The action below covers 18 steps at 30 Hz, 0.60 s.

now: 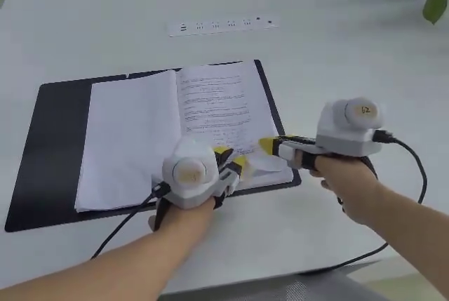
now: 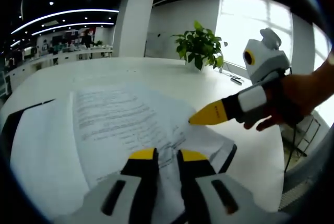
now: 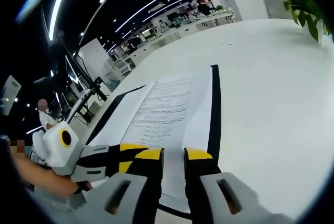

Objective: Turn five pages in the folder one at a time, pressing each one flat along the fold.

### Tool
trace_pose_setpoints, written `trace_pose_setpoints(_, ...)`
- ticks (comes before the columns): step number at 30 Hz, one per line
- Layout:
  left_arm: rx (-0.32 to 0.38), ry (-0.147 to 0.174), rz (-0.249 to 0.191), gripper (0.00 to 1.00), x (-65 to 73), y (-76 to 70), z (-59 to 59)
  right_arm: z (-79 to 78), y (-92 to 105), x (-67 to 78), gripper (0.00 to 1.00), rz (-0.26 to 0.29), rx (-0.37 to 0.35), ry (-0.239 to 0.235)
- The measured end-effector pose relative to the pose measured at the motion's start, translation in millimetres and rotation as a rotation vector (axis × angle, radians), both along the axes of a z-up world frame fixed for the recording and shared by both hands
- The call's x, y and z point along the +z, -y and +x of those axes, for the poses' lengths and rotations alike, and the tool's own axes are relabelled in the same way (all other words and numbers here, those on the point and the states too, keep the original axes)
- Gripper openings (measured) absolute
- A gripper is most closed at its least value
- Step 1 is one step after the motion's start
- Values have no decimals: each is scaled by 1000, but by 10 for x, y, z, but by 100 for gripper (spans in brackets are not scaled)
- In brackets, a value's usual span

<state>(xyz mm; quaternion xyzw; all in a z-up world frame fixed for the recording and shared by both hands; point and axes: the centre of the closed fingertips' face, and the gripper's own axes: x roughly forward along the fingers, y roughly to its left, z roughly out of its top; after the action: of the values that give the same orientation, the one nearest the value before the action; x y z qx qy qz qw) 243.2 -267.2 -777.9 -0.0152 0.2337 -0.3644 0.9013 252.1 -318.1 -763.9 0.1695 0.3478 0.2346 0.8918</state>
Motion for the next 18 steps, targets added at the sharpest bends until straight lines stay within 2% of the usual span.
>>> trace_pose_setpoints(4, 2, -4, 0, 15, 4, 0, -3, -10, 2, 14, 7, 30, -7, -17)
trace_pose_setpoints(8, 1, -9, -4, 17, 10, 8, -11, -16, -4, 17, 0, 35, -7, -26)
trace_pose_setpoints(12, 11, -36, -22, 17, 24, -5, -16, 0, -9, 38, 0, 26, -17, -27)
trace_pose_setpoints(14, 14, -59, -25, 19, 40, -40, -44, -24, -18, 49, 0, 31, -29, -42)
trace_pose_setpoints(18, 6, -90, -13, 22, 56, -124, -113, -53, -13, 82, 0, 84, -65, -73)
